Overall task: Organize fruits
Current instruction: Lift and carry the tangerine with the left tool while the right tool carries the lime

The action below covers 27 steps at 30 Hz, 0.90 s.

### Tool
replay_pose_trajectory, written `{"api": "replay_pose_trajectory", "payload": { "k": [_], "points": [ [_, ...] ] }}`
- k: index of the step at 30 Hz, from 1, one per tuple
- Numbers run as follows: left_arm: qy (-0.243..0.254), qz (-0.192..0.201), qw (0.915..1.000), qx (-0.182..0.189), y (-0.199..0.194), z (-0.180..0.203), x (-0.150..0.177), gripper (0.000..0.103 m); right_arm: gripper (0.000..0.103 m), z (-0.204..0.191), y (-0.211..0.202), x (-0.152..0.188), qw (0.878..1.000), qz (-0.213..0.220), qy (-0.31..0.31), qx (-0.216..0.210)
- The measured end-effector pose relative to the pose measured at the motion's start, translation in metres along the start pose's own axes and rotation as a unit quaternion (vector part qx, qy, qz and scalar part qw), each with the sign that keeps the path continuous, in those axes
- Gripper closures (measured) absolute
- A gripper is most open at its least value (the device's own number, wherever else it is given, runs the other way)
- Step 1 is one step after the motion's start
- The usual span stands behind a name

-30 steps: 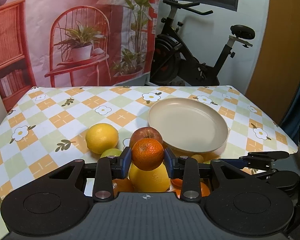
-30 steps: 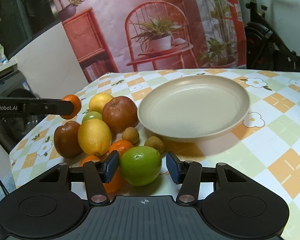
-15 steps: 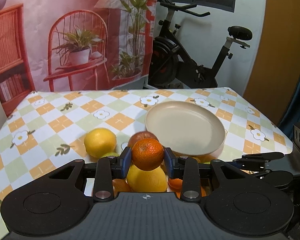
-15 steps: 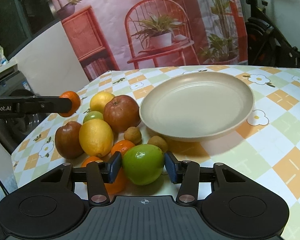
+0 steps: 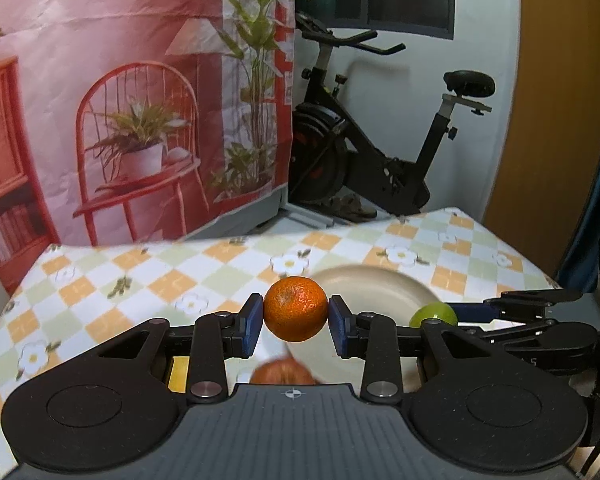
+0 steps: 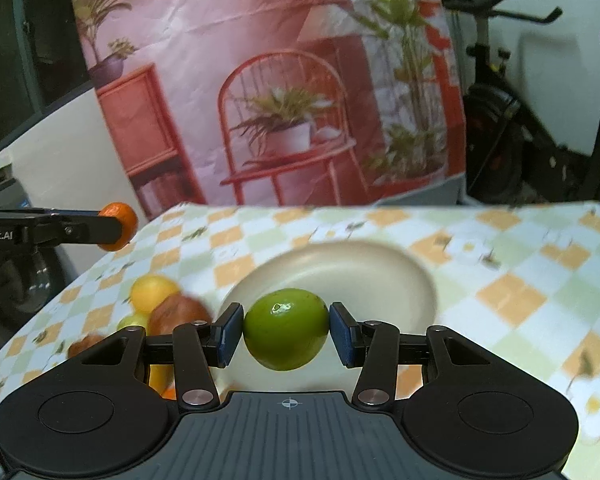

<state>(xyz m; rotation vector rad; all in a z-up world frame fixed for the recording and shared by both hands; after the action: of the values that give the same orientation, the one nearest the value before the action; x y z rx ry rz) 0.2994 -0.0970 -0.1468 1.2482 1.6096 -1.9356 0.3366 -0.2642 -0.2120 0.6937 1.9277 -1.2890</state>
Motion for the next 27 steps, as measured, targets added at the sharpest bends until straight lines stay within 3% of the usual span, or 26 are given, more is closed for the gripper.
{"api": "replay_pose_trajectory", "payload": {
  "k": [5, 9, 19, 27],
  "points": [
    [0.002, 0.005, 1.0000, 0.003, 0.023, 0.002, -0.025, 0.066, 0.059, 0.018, 0.012, -0.032, 0.999, 0.018, -0.020, 0.026],
    [-0.004, -0.018, 0.9997, 0.016, 0.056, 0.006, -0.033, 0.066, 0.059, 0.033, 0.031, -0.046, 0.998, 0.011, -0.039, 0.042],
    [0.002, -0.123, 0.9916, 0.041, 0.143, 0.014, -0.006, 0.066, 0.059, 0.062, 0.080, -0.030, 0.996, -0.036, -0.049, 0.058],
    [0.009, -0.151, 0.9876, 0.041, 0.167, 0.012, 0.005, 0.065, 0.059, 0.071, 0.096, -0.024, 0.995, -0.050, -0.056, 0.066]
  ]
}}
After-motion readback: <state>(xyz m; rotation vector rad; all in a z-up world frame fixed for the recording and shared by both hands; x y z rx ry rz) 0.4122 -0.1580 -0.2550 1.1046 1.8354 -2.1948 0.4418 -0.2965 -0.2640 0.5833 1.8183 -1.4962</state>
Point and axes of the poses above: each gripper's, at about its wrist camera, not at the fingertips, and y roughly the way its jaws point, z to its right, x to its underside, the point moved 10 cm from there along y, roughly the way its jaws point, and after that the axes turned 6 degrees about -z, right-handed, at the moved point
